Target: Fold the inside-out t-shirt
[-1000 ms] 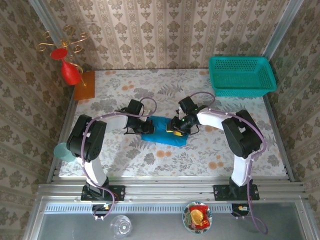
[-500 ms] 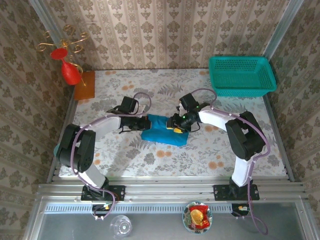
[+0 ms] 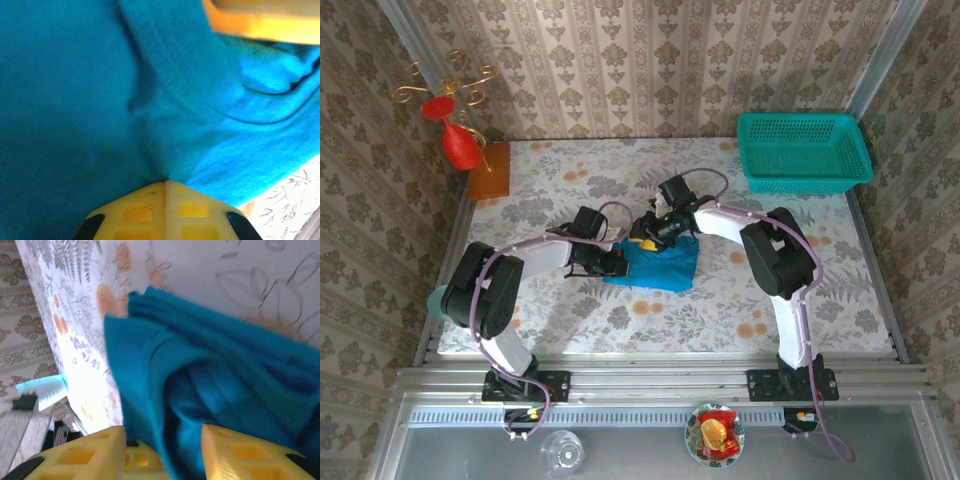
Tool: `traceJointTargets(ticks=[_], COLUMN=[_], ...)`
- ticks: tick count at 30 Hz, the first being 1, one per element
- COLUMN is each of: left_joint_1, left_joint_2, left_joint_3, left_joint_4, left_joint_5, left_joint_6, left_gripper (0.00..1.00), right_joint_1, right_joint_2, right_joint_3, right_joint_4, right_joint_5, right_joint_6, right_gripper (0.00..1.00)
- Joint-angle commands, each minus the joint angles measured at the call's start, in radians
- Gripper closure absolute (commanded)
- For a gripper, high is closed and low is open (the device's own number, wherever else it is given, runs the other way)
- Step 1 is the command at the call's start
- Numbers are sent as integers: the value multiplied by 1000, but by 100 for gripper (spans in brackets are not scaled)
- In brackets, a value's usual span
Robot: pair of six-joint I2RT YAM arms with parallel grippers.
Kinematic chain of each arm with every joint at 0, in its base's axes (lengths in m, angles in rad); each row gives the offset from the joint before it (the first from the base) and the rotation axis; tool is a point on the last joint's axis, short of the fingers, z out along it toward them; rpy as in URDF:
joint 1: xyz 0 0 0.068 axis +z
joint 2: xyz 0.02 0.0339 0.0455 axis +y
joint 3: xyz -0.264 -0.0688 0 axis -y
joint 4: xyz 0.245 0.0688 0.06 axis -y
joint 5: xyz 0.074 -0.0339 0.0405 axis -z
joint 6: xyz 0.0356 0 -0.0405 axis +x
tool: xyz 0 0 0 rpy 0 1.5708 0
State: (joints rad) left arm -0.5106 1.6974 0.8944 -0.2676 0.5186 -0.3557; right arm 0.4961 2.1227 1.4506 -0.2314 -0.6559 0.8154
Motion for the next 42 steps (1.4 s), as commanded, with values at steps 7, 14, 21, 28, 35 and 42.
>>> traceJointTargets(ticks=[7, 14, 21, 28, 35, 42], left_joint_1=[0, 1, 20, 48, 88, 109], left_joint_2=[19, -31, 1, 184, 345, 348], left_joint_3=[-36, 28, 202, 352, 413, 406], left_joint_4=[-9, -2, -49, -82, -38, -47], left_joint_5=[-20, 16, 21, 45, -10, -11], left_joint_6=[20, -18, -15, 13, -5, -7], left_gripper=[100, 100, 100, 100, 100, 100], right_joint_1=[-68, -70, -82, -108, -114, -115], right_joint_2=[89, -71, -231, -257, -77, -100], right_joint_3=[96, 76, -93, -223, -190, -173], right_joint_4=[53, -61, -141, -61, 0, -33], right_joint_5=[15, 17, 41, 11, -3, 9], right_joint_6=[7, -47, -67, -51, -47, -53], right_gripper=[56, 56, 55, 55, 55, 57])
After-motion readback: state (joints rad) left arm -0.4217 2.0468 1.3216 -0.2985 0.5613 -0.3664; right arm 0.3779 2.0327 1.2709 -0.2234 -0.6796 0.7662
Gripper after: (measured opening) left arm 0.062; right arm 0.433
